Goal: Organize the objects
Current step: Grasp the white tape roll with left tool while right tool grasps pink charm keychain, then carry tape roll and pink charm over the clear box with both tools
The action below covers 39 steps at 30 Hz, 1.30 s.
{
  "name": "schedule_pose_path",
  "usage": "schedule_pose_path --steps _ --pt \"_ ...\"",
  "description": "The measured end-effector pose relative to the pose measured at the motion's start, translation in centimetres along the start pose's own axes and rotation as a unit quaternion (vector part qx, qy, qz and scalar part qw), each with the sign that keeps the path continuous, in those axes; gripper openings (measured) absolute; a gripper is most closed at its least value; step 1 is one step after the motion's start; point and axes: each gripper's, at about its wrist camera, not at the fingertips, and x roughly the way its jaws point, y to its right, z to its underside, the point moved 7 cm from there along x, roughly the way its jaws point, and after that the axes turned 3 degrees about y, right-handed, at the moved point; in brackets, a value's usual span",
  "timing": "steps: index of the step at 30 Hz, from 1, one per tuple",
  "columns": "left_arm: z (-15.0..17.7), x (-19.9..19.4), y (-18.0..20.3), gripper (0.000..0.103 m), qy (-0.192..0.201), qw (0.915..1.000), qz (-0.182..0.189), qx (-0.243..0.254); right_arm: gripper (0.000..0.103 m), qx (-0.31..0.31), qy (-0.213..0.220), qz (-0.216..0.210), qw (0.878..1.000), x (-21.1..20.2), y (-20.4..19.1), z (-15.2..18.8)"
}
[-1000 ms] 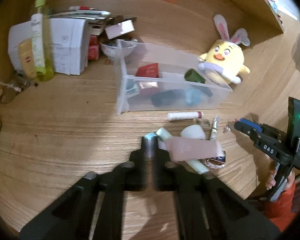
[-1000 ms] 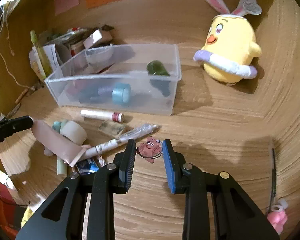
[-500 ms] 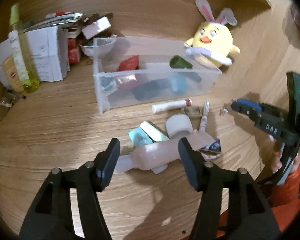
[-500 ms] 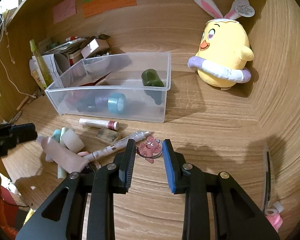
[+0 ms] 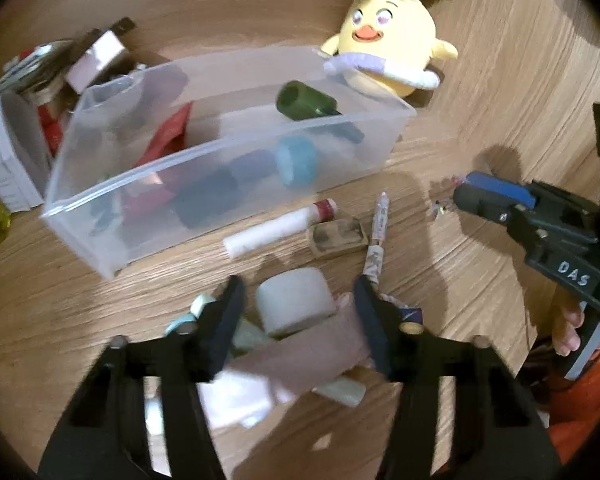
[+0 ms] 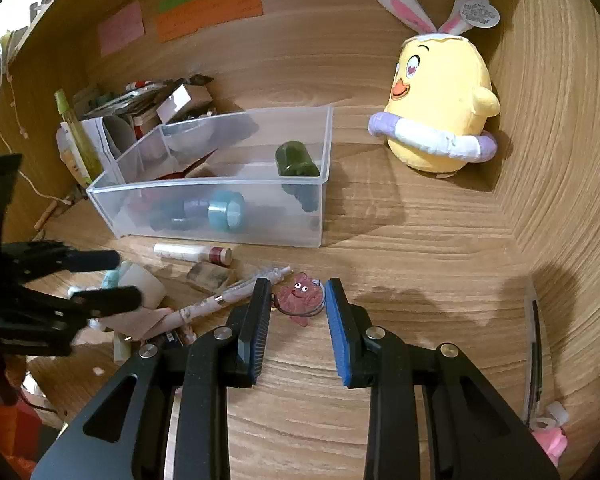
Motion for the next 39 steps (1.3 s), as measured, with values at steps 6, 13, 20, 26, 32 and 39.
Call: schedule_pose_path --steps 6,13,20,26,32,39 --pt "-0.3 0.2 0.2 0.040 0.012 0.9999 -0.007 0.003 0.025 -0.001 0.015 -0.009 1.000 -0.3 -0.1 -1.4" --pt "-2.3 -1.6 -0.6 0.040 0.049 0.9986 -0.010 -0.016 0.025 -0.013 0.034 -0.023 0.999 -0.3 -1.1 -3.5" --pt "-4.9 -3.9 -1.5 0.040 0.094 0.9950 -0.020 -0.029 0.025 -0.019 0.059 -0.038 0.997 -0.5 -2.1 -6.1" --pt "-7.2 -5.8 -2.6 0.040 0.132 0.9899 -0.029 -0.042 0.025 -0.030 0.079 -0.047 0.995 -0.9 -3.0 -8.1" --pt "-8.9 -6.7 -4.1 0.040 0.153 0.9856 -0.036 -0.062 0.025 -0.045 0.092 -0.046 0.994 -0.7 -3.8 -9.7" --pt "-9.9 -6.2 -5.5 0.040 0.157 0.9839 -0.042 -0.075 0.025 -0.054 0.100 -0.038 0.993 0.1 -4.0 -11.4"
